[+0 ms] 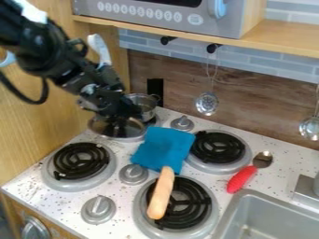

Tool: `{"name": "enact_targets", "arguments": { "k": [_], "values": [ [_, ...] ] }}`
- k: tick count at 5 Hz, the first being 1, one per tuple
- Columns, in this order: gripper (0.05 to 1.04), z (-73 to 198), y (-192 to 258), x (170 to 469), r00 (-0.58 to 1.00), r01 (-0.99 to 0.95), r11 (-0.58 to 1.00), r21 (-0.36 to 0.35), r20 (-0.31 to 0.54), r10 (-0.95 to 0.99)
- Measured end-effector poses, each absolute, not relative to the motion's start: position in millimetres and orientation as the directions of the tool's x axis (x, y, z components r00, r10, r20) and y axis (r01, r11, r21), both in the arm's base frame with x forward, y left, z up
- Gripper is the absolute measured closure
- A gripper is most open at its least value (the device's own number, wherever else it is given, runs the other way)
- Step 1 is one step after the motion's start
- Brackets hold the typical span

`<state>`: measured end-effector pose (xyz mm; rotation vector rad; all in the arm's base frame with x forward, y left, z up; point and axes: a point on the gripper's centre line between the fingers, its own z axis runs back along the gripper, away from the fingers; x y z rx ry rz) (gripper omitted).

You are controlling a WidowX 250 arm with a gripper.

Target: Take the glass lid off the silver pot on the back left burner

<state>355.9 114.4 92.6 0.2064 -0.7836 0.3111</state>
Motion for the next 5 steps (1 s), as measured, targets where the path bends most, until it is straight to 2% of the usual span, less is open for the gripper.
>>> {"name": "enact_targets", "arguments": {
  "k": [1, 2, 3, 4, 5],
  "values": [
    [0.775, 84, 140, 324, 0.675, -0.404, 0.912, 0.069, 0.696, 0.246],
    [0.775, 71, 155, 311, 0.683, -0.432, 0.898, 0.086, 0.682, 0.263],
    [0.775, 42, 177, 298, 0.709, -0.469, 0.879, 0.091, 0.632, 0.313],
    [0.765, 26, 183, 303, 0.723, -0.469, 0.878, 0.091, 0.610, 0.323],
    [0.697, 16, 183, 306, 0.737, -0.462, 0.883, 0.082, 0.589, 0.331]
  ]
}}
